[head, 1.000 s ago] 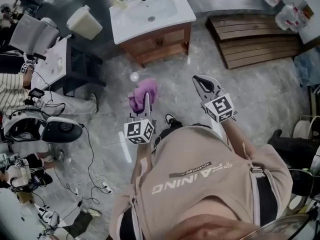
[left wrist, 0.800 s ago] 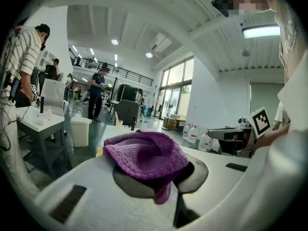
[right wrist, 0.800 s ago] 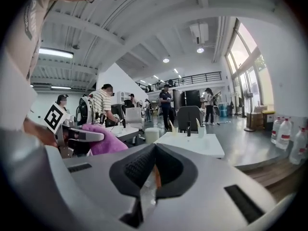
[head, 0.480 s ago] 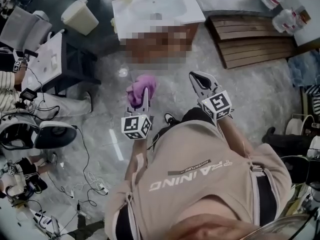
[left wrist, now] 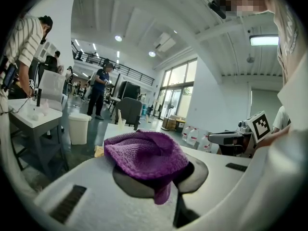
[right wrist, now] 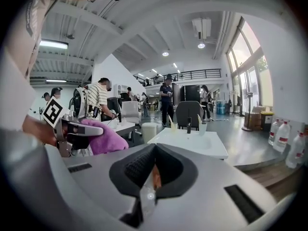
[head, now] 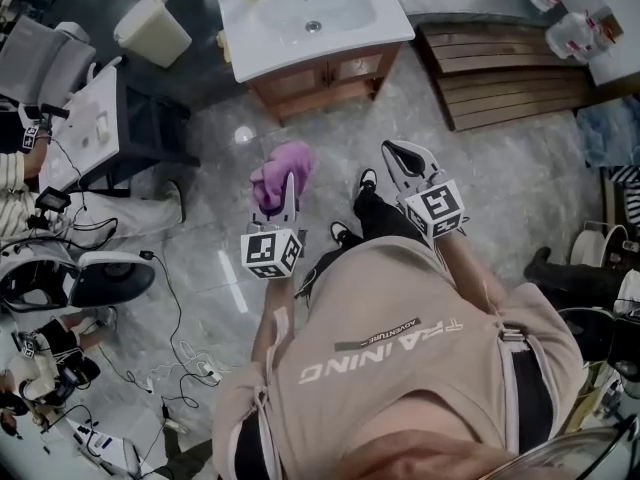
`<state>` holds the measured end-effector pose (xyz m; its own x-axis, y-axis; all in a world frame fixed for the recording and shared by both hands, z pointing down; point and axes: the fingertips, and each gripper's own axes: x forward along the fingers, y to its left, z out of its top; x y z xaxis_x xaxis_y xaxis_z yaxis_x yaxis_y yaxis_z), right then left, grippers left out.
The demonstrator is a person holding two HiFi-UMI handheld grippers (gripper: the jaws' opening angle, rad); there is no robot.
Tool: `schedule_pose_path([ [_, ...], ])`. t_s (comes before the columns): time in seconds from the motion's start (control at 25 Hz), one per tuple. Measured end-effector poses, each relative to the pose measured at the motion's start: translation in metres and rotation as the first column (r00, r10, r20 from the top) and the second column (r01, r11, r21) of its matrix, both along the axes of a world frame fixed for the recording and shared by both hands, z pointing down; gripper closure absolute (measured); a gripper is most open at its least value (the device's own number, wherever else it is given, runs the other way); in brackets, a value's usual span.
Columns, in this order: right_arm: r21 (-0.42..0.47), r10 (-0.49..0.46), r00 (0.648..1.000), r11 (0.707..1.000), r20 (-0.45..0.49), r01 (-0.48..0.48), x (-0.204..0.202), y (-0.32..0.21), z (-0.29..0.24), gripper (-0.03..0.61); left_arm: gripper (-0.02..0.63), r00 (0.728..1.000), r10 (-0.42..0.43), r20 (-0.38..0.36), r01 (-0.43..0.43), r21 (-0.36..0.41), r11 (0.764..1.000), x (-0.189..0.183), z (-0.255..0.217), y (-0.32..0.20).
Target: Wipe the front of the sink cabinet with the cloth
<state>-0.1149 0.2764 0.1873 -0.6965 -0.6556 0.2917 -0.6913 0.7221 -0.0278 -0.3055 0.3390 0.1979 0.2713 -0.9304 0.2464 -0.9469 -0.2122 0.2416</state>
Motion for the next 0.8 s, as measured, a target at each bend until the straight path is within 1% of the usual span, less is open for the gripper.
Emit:
schedule_pose_path([
  [0.2, -0.003, -0.035, 0.999, 0.999, 0.020, 0.035, -0.010, -0.030, 0.006, 0.566, 0.565, 0.999, -0.030, 0.024, 0.030, -0.021, 0.999, -0.008, 0.005, -0.021],
  [0.32, -0.014, -0.052, 0.998, 0.999, 0.046, 0.052, -0.011, -0.055, 0.003, 0.566, 0.565, 0.999, -0.037, 0.036, 0.039, -0.035, 0.999, -0.006, 0.002, -0.043],
  [0.44, -0.004, -0.060, 0.996, 0.998, 0.073, 0.060, -0.009, -0.086, 0.001, 0.566, 0.565, 0.998, -0.030, 0.057, 0.031, -0.027, 0.999, 0.001, -0.007, -0.072],
  [0.6, 0.002, -0.097, 0.993, 0.995, 0.068, 0.098, -0.005, -0.107, 0.008, 0.566, 0.565, 0.996, -0.040, 0.079, 0.041, -0.013, 0.999, 0.012, -0.015, -0.095],
  [0.72, 0.026, -0.136, 0.988, 0.991, 0.067, 0.135, -0.005, -0.126, 0.006, 0.566, 0.565, 0.993, -0.056, 0.101, 0.058, -0.013, 0.998, 0.014, -0.019, -0.114],
  [0.8, 0.030, -0.145, 0.987, 0.989, 0.066, 0.143, 0.001, -0.140, 0.008, 0.566, 0.565, 0.992, -0.066, 0.110, 0.068, -0.012, 0.998, 0.018, -0.020, -0.127],
])
